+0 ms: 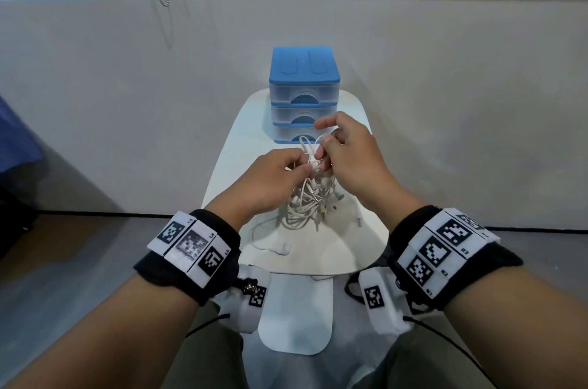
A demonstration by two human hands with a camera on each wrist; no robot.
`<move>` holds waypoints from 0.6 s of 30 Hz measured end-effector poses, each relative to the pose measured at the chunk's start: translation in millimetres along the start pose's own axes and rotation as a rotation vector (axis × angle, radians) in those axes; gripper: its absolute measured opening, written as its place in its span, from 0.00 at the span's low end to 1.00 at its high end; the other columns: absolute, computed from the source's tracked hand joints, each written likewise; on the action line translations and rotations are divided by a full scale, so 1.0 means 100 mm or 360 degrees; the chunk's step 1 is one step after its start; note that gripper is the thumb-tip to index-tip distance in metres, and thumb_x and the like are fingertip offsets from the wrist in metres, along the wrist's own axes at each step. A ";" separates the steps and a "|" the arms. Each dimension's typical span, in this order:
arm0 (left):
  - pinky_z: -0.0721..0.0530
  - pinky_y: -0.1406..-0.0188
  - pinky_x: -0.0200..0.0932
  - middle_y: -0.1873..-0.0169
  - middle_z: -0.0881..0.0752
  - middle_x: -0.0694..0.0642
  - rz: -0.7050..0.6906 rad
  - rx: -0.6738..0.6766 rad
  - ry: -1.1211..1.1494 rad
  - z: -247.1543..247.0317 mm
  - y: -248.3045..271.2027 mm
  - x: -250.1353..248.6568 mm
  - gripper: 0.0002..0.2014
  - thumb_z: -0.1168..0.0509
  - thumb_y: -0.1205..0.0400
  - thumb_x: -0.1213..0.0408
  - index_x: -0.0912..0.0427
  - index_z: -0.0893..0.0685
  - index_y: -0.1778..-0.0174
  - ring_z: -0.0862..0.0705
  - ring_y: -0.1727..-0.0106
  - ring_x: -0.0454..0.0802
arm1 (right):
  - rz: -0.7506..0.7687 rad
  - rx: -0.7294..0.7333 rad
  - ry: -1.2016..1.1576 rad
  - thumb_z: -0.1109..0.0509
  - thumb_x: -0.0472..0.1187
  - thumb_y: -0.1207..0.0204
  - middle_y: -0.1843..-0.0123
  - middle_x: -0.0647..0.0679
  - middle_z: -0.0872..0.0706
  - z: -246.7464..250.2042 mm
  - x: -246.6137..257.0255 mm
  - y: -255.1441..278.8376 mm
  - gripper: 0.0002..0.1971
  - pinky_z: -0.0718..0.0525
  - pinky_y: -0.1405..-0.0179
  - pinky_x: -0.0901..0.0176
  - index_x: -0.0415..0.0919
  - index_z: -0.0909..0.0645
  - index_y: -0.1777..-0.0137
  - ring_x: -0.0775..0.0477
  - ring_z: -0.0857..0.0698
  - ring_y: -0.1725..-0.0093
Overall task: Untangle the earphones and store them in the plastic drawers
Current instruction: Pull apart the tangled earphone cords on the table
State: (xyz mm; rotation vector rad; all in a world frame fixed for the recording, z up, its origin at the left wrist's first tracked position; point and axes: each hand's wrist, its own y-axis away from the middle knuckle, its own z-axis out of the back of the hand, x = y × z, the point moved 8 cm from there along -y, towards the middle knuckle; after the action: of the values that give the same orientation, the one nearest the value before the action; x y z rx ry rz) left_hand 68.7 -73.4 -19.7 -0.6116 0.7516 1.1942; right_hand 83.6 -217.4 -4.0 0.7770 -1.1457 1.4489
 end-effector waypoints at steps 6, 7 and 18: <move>0.27 0.65 0.40 0.66 0.14 0.44 -0.0018 -0.0059 -0.0052 0.02 -0.01 -0.03 0.12 0.34 0.11 0.55 0.56 0.15 0.57 0.22 0.69 0.40 | 0.0219 0.0143 0.0390 0.30 0.37 0.20 0.69 0.52 0.14 0.00 0.07 0.00 0.10 0.18 0.61 0.55 0.45 0.13 0.62 0.52 0.19 0.69; 0.27 0.65 0.41 0.67 0.15 0.44 -0.0012 -0.0059 -0.0029 0.01 -0.01 -0.03 0.12 0.33 0.12 0.54 0.55 0.15 0.57 0.22 0.69 0.41 | 0.0172 0.0110 0.0250 0.32 0.36 0.20 0.70 0.51 0.14 0.03 0.06 0.00 0.11 0.19 0.63 0.54 0.45 0.14 0.63 0.52 0.19 0.70; 0.22 0.59 0.39 0.56 0.10 0.48 -0.0020 0.0015 -0.0209 -0.03 0.01 0.05 0.05 0.25 0.19 0.60 0.53 0.15 0.55 0.15 0.58 0.44 | -0.0404 0.0087 -0.0666 0.45 0.55 0.09 0.62 0.44 0.12 0.16 -0.02 0.00 0.30 0.29 0.68 0.57 0.39 0.15 0.65 0.47 0.21 0.69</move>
State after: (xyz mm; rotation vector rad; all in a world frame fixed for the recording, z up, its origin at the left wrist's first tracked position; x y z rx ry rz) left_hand 68.3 -72.6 -25.1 -0.5238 0.6412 1.2066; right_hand 82.3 -233.3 -0.2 1.2583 -1.2663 1.1378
